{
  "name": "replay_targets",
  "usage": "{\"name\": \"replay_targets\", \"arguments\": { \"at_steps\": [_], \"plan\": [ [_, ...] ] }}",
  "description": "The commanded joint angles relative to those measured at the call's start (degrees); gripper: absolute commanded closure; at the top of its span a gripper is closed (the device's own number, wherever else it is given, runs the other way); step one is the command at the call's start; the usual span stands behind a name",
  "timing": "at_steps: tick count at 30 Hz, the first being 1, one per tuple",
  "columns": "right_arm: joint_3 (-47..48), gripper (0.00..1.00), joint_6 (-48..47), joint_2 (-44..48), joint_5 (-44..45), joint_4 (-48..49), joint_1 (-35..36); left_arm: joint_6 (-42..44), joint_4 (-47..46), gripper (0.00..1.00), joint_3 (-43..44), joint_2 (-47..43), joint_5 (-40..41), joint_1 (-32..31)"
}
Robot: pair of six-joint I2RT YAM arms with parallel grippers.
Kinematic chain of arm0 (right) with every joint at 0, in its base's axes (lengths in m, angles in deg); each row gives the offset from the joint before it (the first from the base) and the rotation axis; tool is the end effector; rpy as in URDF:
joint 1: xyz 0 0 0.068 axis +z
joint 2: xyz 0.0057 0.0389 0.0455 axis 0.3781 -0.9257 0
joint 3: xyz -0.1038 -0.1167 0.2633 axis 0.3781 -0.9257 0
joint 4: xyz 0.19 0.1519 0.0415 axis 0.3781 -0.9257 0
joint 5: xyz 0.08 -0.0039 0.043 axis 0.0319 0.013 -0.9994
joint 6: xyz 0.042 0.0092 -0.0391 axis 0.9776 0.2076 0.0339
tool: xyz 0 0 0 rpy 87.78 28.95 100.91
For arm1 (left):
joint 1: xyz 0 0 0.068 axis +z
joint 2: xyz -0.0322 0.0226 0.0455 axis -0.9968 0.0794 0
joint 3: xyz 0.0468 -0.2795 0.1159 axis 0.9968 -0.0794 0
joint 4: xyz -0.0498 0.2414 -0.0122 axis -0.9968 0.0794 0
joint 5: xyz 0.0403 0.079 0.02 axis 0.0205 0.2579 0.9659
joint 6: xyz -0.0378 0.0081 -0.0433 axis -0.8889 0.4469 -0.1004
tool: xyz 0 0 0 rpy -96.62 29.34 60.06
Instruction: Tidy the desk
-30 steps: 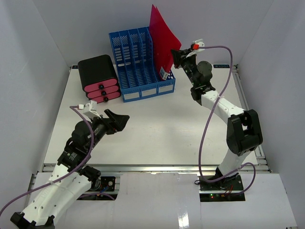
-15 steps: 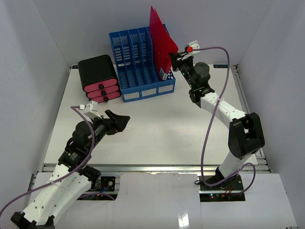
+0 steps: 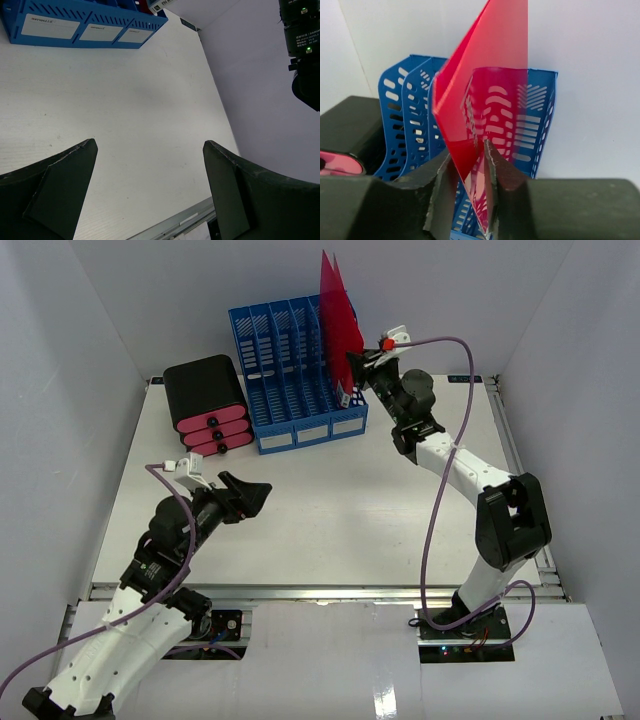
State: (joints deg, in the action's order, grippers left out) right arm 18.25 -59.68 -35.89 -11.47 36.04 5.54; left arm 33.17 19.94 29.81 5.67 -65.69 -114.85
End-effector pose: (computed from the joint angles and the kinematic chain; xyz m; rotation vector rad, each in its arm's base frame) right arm 0.3572 0.1890 0.4181 -0.3026 1.1896 0.4513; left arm 0.0810 -0.0444 0.3200 -0.2088 1.8306 -0.8614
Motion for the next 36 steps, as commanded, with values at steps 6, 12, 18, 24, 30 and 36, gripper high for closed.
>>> {"name": "replay_targets", "arguments": {
  "at_steps": [6, 12, 18, 24, 30, 36],
  "plan": [
    [2.45, 0.66, -3.82, -3.61, 0.11, -0.05, 0.28, 0.40, -0.71, 0.02, -0.44, 0.63, -0.14, 0.23],
    [3.87, 0.82, -4.03, -3.70, -0.91, -0.52, 0.28, 0.65, -0.80, 0.02, -0.39, 0.87, 0.14, 0.23],
    [8.70, 0.92, -4.30, -4.77, -1.23, -2.72, 0.28, 1.02, -0.72, 0.02, -0.35, 1.27, 0.19, 0.23],
    [10.70, 0.92, -4.13, -6.85, -1.51, -3.67, 0.28, 1.33, -0.35, 0.02, -0.23, 0.58, 0.67, 0.23],
    [10.29, 0.92, -4.68, -8.56, -1.30, -2.99, 0.28, 1.71, 0.40, 0.02, 0.09, 0.61, 1.14, 0.23],
    [9.10, 0.92, -4.82, -8.98, -1.44, -2.24, 0.24, 1.99, 0.69, 0.02, 0.00, 0.85, 1.38, 0.23]
  ]
}}
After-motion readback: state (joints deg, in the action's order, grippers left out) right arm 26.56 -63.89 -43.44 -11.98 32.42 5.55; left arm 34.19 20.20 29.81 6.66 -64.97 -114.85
